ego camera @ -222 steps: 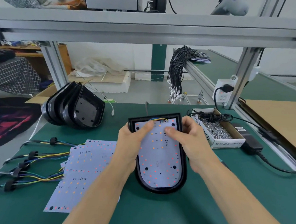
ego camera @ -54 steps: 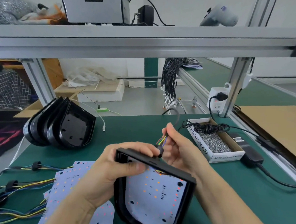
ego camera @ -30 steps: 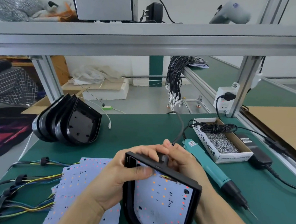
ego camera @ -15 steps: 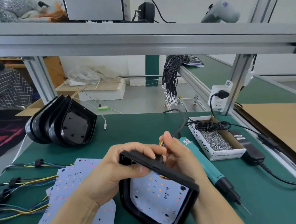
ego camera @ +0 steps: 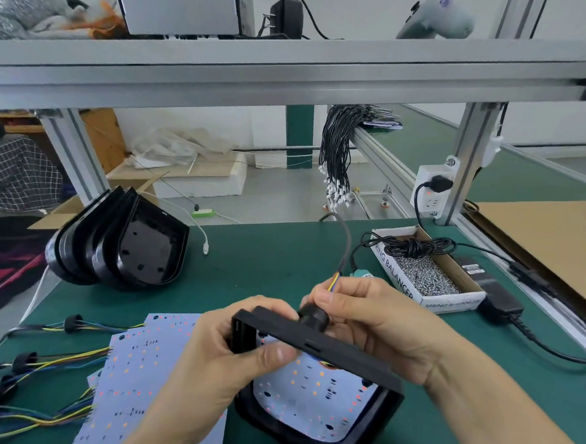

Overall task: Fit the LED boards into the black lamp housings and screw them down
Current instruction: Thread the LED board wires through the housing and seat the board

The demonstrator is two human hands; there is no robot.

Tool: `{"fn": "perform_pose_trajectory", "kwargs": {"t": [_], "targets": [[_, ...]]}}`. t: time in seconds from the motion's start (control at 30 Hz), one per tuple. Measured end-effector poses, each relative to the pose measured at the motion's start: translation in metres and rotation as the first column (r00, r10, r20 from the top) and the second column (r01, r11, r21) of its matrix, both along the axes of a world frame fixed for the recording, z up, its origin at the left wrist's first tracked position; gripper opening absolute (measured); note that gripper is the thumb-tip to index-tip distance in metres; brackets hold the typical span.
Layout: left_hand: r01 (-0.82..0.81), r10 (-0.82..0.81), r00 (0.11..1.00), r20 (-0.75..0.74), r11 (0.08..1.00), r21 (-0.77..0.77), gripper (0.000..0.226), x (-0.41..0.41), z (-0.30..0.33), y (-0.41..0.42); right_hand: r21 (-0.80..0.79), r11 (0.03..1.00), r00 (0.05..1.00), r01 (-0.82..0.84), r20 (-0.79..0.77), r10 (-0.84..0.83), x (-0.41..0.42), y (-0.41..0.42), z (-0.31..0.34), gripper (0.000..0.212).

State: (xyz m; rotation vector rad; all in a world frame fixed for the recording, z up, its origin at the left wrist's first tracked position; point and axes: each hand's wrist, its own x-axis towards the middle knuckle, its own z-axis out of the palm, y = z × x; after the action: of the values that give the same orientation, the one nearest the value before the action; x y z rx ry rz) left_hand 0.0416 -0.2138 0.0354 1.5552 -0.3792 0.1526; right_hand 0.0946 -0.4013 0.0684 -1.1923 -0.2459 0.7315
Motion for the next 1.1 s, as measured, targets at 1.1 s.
{"fn": "perform_pose_trajectory", "kwargs": {"t": [1.1], "targets": [[-0.008, 0.014, 0.998, 0.066, 0.995, -0.096, 0.026, 0.009, -0.004, -0.006, -0.062, 0.993, 0.966, 0.096, 0.246, -0.078, -0.015, 0.001, 0.002, 0.026]]}}
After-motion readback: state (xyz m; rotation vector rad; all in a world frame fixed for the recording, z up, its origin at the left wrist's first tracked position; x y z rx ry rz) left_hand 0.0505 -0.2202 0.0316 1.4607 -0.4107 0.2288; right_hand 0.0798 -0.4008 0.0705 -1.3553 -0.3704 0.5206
